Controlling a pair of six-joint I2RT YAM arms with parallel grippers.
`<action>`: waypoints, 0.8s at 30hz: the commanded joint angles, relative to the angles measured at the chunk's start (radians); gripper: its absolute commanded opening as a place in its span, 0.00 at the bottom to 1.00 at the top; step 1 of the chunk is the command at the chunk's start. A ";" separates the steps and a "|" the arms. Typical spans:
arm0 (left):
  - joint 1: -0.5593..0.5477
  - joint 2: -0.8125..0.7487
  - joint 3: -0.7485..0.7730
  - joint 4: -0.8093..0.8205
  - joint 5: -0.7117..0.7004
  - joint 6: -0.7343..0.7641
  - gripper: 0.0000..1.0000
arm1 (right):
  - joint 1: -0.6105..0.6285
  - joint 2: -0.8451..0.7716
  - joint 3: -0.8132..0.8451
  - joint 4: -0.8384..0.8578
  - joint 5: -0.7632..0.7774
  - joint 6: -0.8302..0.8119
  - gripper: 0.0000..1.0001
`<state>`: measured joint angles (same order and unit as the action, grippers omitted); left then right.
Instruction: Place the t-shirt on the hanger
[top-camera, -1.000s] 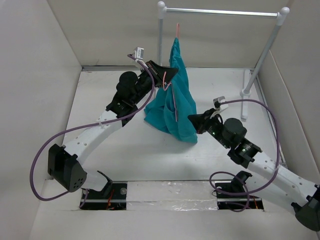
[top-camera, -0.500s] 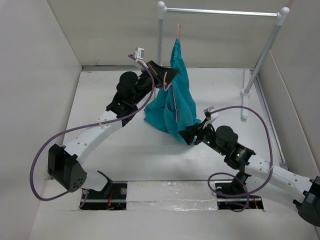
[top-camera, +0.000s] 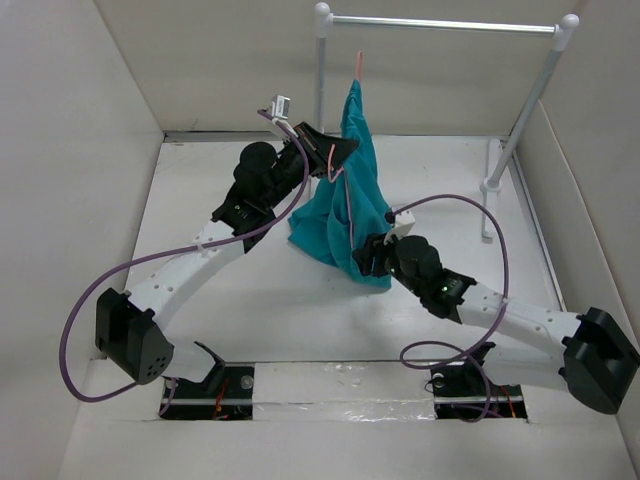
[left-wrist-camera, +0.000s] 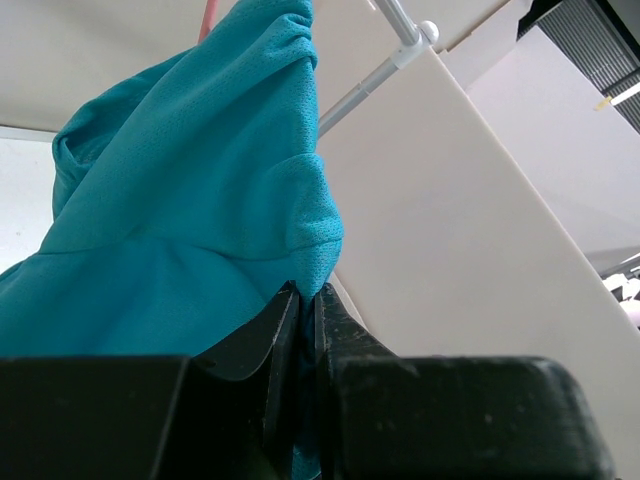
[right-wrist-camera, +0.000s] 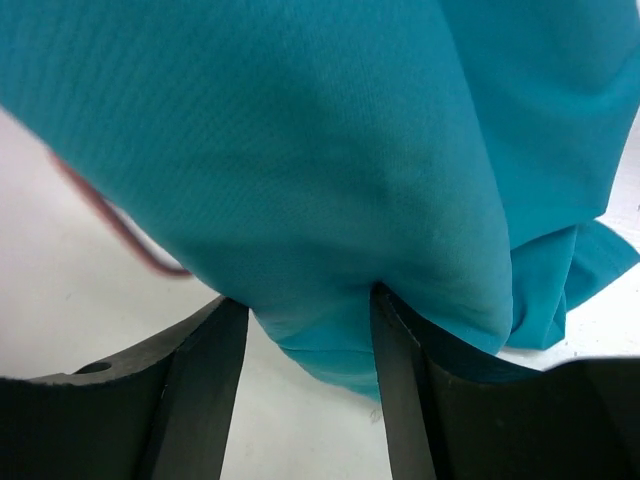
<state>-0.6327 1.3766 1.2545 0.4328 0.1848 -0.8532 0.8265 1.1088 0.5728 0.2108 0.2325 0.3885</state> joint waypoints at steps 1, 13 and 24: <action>0.002 -0.040 0.063 0.050 0.028 -0.003 0.00 | 0.006 0.067 0.082 0.068 0.093 -0.030 0.56; 0.024 -0.034 0.039 0.110 0.012 -0.040 0.00 | 0.120 0.024 0.044 -0.014 0.111 0.047 0.00; 0.077 0.035 0.066 0.228 -0.038 -0.108 0.00 | 0.289 -0.200 0.041 -0.425 -0.062 0.176 0.00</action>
<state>-0.5755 1.4078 1.2591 0.5003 0.1810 -0.9287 1.0874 0.9440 0.5770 -0.0395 0.2390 0.5129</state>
